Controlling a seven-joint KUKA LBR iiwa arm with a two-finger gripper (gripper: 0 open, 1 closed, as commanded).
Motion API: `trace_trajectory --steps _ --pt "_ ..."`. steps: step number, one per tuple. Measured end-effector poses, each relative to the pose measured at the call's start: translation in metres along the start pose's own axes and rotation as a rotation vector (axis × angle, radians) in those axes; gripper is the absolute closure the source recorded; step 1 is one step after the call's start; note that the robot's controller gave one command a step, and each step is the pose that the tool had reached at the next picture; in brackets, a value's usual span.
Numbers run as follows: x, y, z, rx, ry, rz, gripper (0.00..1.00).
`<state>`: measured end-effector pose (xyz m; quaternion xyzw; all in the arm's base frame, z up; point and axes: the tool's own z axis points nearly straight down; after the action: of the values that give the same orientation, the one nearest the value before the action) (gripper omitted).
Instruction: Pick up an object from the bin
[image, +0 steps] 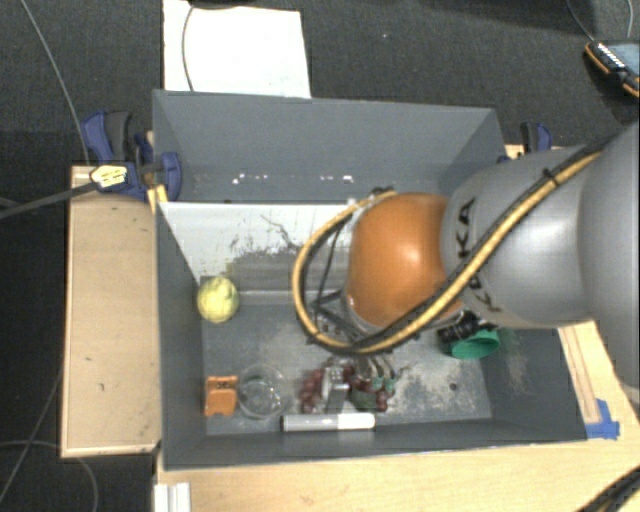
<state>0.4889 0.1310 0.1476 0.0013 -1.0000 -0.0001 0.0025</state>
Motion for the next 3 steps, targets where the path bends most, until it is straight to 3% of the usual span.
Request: trace_trajectory --steps 1,2,3 --pt "-0.002 -0.001 -0.003 -0.001 -0.007 0.005 0.0" --pt "-0.006 -0.068 0.076 -0.001 -0.011 0.061 0.0" --pt "-0.008 -0.062 0.076 -0.006 -0.02 -0.073 0.0"
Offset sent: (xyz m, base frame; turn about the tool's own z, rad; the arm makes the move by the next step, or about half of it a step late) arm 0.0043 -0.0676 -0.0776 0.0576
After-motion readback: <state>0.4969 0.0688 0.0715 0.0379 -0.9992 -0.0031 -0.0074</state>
